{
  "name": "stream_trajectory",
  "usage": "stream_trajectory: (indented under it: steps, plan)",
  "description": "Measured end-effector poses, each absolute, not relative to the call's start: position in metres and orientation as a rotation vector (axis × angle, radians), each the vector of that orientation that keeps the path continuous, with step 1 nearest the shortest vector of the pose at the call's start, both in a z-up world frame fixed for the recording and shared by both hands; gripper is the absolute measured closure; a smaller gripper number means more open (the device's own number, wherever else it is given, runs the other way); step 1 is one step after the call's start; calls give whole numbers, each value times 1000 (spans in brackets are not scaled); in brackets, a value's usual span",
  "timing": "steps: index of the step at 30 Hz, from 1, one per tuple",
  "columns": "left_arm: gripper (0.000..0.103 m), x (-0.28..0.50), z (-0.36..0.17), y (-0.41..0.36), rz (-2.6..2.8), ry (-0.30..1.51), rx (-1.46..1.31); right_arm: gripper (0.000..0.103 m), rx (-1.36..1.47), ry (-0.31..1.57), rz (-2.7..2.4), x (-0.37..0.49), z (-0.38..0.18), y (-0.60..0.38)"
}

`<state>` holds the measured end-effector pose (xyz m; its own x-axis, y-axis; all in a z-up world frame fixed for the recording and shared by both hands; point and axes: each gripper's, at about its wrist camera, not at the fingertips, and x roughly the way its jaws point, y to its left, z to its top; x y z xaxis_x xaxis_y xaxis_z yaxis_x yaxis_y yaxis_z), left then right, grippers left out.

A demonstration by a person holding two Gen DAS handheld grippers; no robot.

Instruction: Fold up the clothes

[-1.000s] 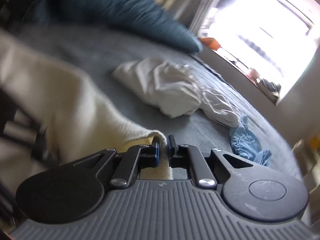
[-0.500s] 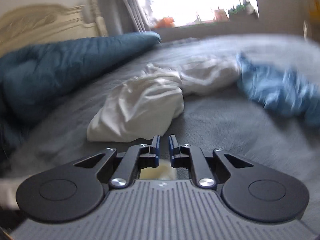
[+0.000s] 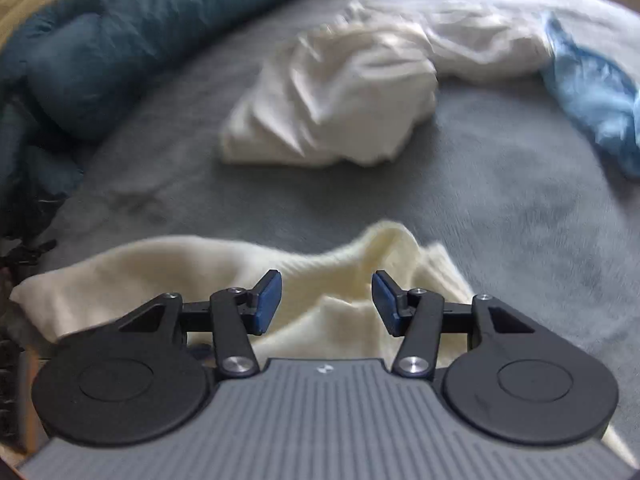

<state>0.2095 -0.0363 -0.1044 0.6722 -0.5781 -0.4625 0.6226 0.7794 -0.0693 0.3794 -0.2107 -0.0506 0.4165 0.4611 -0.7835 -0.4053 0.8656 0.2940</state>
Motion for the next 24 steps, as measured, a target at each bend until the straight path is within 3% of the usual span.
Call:
stream_trajectory:
  steps: [7, 12, 14, 17, 24]
  plan:
    - [32, 210, -100, -24, -690, 453, 18, 53, 122, 1053, 548, 402, -75, -198]
    - [29, 211, -97, -11, -674, 434, -62, 71, 36, 1132, 582, 401, -81, -183]
    - [29, 214, -97, -6, -657, 442, -96, 93, 35, 1134, 588, 398, -78, -185]
    - [29, 217, -96, 3, -639, 444, -148, 99, 51, 1041, 594, 389, -66, -188]
    - [29, 227, -100, 20, -580, 478, -255, 102, 51, 867, 519, 394, -54, -193]
